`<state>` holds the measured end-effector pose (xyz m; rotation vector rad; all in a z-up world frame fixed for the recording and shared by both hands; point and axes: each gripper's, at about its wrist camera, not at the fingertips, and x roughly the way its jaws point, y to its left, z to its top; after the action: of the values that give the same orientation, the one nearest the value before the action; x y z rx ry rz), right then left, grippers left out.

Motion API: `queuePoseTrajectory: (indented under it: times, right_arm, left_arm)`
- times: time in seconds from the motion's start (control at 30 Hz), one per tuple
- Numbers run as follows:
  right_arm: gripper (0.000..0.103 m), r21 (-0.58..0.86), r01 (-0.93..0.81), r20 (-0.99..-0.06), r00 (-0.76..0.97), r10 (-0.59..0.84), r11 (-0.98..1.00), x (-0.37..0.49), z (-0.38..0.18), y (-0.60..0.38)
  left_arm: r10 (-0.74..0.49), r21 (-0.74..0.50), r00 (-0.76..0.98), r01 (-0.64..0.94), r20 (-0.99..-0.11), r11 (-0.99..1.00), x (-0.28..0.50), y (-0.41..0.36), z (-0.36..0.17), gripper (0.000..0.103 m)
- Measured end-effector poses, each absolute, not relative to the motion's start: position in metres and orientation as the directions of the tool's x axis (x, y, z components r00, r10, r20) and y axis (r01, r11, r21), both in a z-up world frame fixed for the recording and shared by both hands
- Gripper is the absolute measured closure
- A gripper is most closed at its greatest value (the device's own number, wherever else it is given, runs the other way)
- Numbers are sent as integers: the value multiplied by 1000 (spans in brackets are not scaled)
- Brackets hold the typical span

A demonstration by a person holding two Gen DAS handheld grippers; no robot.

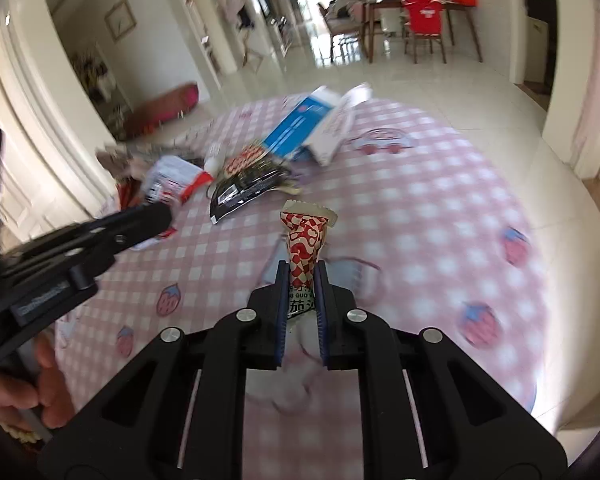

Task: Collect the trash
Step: 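Open the left tool over the bucket to drop the red wrapper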

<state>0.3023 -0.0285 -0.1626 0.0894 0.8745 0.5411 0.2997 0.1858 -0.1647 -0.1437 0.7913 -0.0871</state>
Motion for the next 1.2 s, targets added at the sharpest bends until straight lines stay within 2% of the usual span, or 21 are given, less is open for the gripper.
queuePoseTrajectory:
  times: [0.3,0.5,0.6,0.8,1.07,1.1,1.13,1.17,1.2]
  right_arm:
    - [91,367,-262,-611,656,444,892,251,-139,-155]
    - [91,375,-112,-600,727,332,920,214,-149,-243]
    - [91,395,-35,-602,745,287,918,199,-160,-282]
    - [90,418,91,-604,771,202,904,178,-177,-338]
    - [90,421,205,-592,800,96,884,162,-187,-382]
    - [90,422,215,-588,805,85,881,160,-187,-383]
    - [90,422,229,-583,809,69,877,158,-188,-387]
    - [90,423,234,-582,810,64,875,158,-189,-388]
    - [90,427,241,-582,811,61,871,157,-190,-390]
  left_arm:
    - [-263,-136,656,239,-708,961,292,63,-153,85]
    - [-354,-120,566,408,-744,905,290,-39,-165,85]
    - [-416,-160,478,488,-773,858,293,-90,-181,85]
    - [-438,-166,380,572,-814,804,292,-163,-208,85]
    - [-448,-166,330,621,-831,766,292,-220,-227,84]
    - [-449,-167,330,621,-830,765,292,-224,-227,78]
    - [-444,-167,325,619,-835,767,291,-228,-229,66]
    - [-434,-165,320,613,-842,773,292,-231,-231,34]
    - [-431,-159,338,604,-837,781,291,-232,-231,21]
